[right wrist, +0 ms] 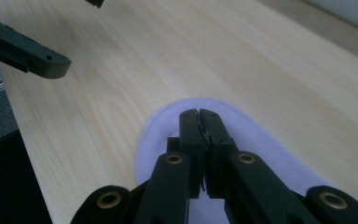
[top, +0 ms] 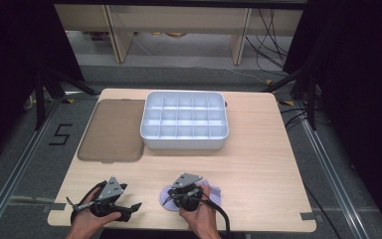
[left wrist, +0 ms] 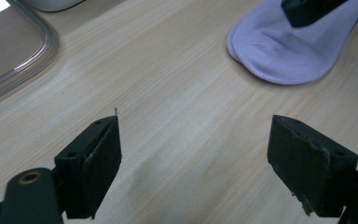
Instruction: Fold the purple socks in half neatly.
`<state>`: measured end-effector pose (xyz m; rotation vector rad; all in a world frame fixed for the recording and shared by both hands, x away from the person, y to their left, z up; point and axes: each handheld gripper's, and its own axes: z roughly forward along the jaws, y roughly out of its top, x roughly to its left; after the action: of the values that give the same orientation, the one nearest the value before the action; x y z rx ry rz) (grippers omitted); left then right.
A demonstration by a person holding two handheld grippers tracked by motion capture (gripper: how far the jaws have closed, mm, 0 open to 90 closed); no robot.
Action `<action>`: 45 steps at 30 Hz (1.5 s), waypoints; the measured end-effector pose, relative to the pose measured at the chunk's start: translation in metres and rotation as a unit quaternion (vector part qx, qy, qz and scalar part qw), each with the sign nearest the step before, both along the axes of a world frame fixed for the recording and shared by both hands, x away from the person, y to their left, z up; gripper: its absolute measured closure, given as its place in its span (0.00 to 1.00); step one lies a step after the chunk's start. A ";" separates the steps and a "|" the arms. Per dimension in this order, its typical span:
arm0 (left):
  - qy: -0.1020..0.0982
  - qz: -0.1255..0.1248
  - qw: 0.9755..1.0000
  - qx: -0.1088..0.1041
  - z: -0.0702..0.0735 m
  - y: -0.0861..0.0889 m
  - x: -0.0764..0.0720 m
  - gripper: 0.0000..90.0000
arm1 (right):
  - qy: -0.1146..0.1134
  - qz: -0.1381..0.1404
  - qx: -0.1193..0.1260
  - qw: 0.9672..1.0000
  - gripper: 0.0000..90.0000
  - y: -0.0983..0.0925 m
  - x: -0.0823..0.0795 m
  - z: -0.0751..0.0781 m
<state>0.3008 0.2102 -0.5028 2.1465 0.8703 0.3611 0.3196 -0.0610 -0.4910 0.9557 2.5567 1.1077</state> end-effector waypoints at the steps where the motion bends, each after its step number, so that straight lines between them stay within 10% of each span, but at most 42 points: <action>1: -0.001 0.001 1.000 -0.017 0.000 -0.001 0.000 0.19 | -0.003 -0.008 0.004 1.000 1.00 -0.005 0.000 0.003; 9: 0.015 -0.017 0.999 -0.046 0.001 -0.014 0.011 0.31 | -0.012 -0.040 -0.019 0.999 1.00 -0.060 -0.003 0.013; 18: 0.034 -0.066 0.997 -0.012 -0.002 -0.058 0.030 0.47 | -0.006 -0.065 -0.023 0.998 1.00 -0.089 -0.010 0.012; 31: 0.029 -0.087 0.996 0.014 -0.009 -0.086 0.038 0.66 | -0.004 -0.055 -0.023 0.998 0.97 -0.088 -0.012 0.011; 36: 0.051 -0.081 0.995 -0.032 -0.014 -0.084 0.038 0.83 | -0.006 -0.047 -0.023 0.999 0.96 -0.085 -0.012 0.010; 45: 0.055 -0.090 0.994 -0.038 -0.012 -0.079 0.039 0.94 | -0.003 -0.030 -0.025 0.999 0.96 -0.078 -0.012 0.007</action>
<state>0.3398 0.1310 -0.5151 2.1688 0.7317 0.1176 0.3074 -0.1388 -0.4844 1.0083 2.5203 1.0237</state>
